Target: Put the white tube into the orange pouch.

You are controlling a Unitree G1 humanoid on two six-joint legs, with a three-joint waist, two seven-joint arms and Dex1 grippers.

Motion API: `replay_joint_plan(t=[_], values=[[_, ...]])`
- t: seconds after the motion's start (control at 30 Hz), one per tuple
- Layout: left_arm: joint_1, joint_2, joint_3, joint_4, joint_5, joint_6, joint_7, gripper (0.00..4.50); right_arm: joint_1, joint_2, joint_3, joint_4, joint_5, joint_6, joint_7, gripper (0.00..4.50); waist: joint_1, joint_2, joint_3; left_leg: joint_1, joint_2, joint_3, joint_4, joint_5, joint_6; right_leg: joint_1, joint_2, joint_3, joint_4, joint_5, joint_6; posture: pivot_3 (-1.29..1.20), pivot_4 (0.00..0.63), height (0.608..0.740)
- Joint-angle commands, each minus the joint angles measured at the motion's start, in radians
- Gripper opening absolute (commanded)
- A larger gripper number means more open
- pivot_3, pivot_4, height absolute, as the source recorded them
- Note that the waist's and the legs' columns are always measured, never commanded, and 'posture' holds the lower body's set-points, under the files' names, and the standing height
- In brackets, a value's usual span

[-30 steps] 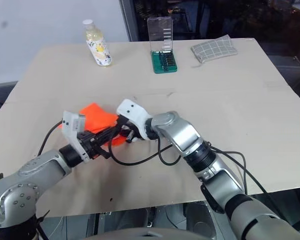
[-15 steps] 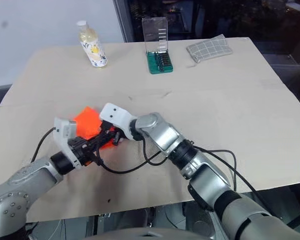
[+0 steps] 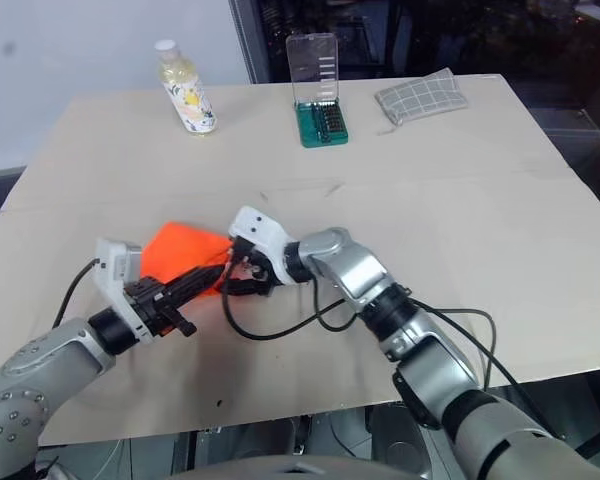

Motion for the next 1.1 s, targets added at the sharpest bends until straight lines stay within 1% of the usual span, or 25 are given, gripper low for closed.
replay_joint_plan(t=[0.03,0.13,0.2,0.23,0.3,0.37,0.43,0.5,0.6,0.73,0.9,0.97,1.03,1.1], values=[[0.016,0.007,0.032,0.023,-0.006,-0.025,-0.012,0.00,0.033,-0.094,-0.020,-0.195,0.089,0.078,0.107,3.44,0.000,0.000,0.000,0.000,0.000,0.000,0.000,0.000,0.000,0.000,0.000,0.000,0.000,0.000,0.000,0.00,0.150,0.740],[0.047,0.013,0.022,0.040,0.005,-0.030,-0.045,0.00,0.060,-0.183,-0.066,-0.264,0.149,0.107,0.153,3.44,-0.002,0.001,0.001,0.000,0.000,0.000,0.000,0.000,0.000,0.000,0.000,0.000,0.000,0.000,0.000,0.00,0.150,0.740],[0.079,0.018,0.015,0.047,0.015,-0.035,-0.076,0.00,0.065,-0.223,-0.107,-0.243,0.144,0.096,0.134,3.44,-0.003,0.000,0.001,0.000,0.000,0.001,0.000,0.000,0.000,0.000,0.000,0.000,0.000,0.000,0.000,0.00,0.150,0.740],[0.098,0.019,0.011,0.050,0.027,-0.042,-0.096,0.00,0.058,-0.224,-0.136,-0.211,0.138,0.088,0.101,3.44,-0.003,0.000,0.001,0.001,0.000,0.001,0.000,0.000,0.000,0.000,0.001,0.000,0.000,0.000,0.000,0.00,0.150,0.740],[0.133,0.016,-0.005,0.059,0.068,-0.069,-0.129,0.00,0.030,-0.189,-0.203,-0.129,0.130,0.083,0.008,3.44,-0.002,0.000,0.000,0.001,0.000,0.001,0.000,0.000,0.000,0.000,0.000,0.001,0.000,0.000,0.000,0.00,0.150,0.740],[0.167,0.006,-0.033,0.068,0.120,-0.110,-0.161,0.00,-0.004,-0.121,-0.266,-0.047,0.127,0.079,-0.097,3.44,-0.003,0.000,0.001,0.001,0.000,0.002,0.000,0.000,0.000,0.000,0.001,0.001,0.000,0.000,0.000,0.00,0.150,0.740],[0.193,0.000,-0.061,0.073,0.157,-0.138,-0.188,0.00,-0.033,-0.060,-0.292,0.025,0.108,0.069,-0.178,3.44,-0.003,0.001,0.001,0.001,0.000,0.002,-0.001,0.000,0.000,0.000,0.001,0.002,0.000,0.000,0.000,0.00,0.150,0.740],[0.203,-0.005,-0.081,0.081,0.186,-0.159,-0.201,0.00,-0.052,-0.023,-0.281,0.076,0.078,0.043,-0.216,3.44,-0.002,0.001,0.001,0.001,0.000,0.002,-0.002,0.000,0.000,0.000,0.001,0.002,0.000,0.000,0.000,0.00,0.150,0.740],[0.201,-0.021,-0.099,0.088,0.210,-0.185,-0.205,0.00,-0.106,0.080,-0.246,0.206,0.017,-0.028,-0.298,3.44,-0.002,0.001,0.001,0.001,0.001,0.002,-0.003,0.000,0.000,-0.001,0.000,0.002,-0.001,0.000,0.000,0.00,0.150,0.740],[0.204,-0.034,-0.102,0.088,0.224,-0.197,-0.204,0.00,-0.138,0.155,-0.213,0.321,-0.045,-0.115,-0.334,3.44,-0.001,0.001,0.001,0.000,0.001,0.002,-0.005,0.000,0.000,-0.002,0.000,0.002,-0.003,0.000,0.000,0.00,0.150,0.740],[0.222,-0.048,-0.097,0.072,0.231,-0.201,-0.198,0.00,-0.173,0.212,-0.127,0.490,-0.164,-0.252,-0.362,3.44,-0.002,0.001,0.001,-0.001,0.001,0.002,-0.007,0.000,0.000,-0.003,-0.001,0.001,-0.004,0.000,0.000,0.00,0.150,0.740],[0.229,-0.054,-0.093,0.066,0.230,-0.202,-0.194,0.00,-0.190,0.222,-0.102,0.546,-0.196,-0.277,-0.351,3.44,-0.004,0.001,0.001,-0.001,0.001,0.002,-0.007,0.000,0.000,-0.003,-0.001,0.001,-0.004,0.000,0.000,0.00,0.150,0.740],[0.234,-0.058,-0.090,0.062,0.231,-0.203,-0.191,0.00,-0.205,0.230,-0.096,0.589,-0.218,-0.303,-0.359,3.44,-0.004,0.001,0.001,0.000,0.001,0.002,-0.007,0.000,0.000,-0.003,0.000,0.002,-0.003,0.000,0.000,0.00,0.150,0.740],[0.241,-0.062,-0.086,0.057,0.232,-0.205,-0.187,0.00,-0.220,0.246,-0.119,0.618,-0.212,-0.305,-0.368,3.44,-0.004,0.001,0.001,0.001,0.001,0.002,-0.007,0.000,0.000,-0.003,0.000,0.002,-0.002,0.000,0.000,0.00,0.150,0.740]])
